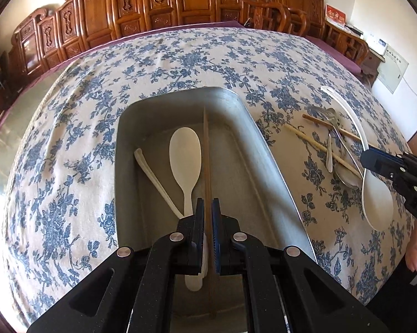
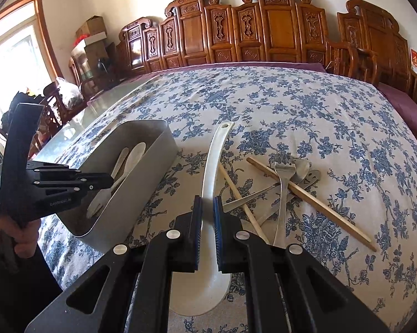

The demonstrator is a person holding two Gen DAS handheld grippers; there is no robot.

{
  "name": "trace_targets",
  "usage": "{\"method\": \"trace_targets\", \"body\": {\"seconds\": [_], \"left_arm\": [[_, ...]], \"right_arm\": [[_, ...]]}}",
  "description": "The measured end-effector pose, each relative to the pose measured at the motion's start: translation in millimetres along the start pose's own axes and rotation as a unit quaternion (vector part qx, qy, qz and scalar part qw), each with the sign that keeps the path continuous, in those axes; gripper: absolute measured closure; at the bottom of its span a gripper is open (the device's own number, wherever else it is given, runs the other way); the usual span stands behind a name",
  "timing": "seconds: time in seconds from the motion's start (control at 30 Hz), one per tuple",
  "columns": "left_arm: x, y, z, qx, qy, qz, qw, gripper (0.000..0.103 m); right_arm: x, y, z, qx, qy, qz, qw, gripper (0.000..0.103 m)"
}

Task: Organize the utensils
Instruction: 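Lower the chopstick into the grey tray and open the left tool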

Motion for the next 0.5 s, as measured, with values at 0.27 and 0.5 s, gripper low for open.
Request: {"method": "trace_targets", "body": {"seconds": [0.27,0.5], "left_arm": [[1.7,23.0,-3.0,0.010,0.001,0.033,0.9994,0.095],[7.2,43.9,-18.5,0.009,0.020,0.065,0.9976,0.095]], "right_arm": [[6.1,11.4,-9.9,-0.001,0.005,0.009,1.000,0.093],[25.3,19.0,-36.4,0.008,0.028,0.019,0.999,0.093]]}}
Point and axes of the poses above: each gripper's, at about its wrist camera, not at the fingertips, and y roughly against the way its jaws point, z to its right, x to its top, the point moved 1 cm from there along -y, roughly the way its jaws point, and after that the axes turned 10 degrees about -x, right-handed, at the moved point
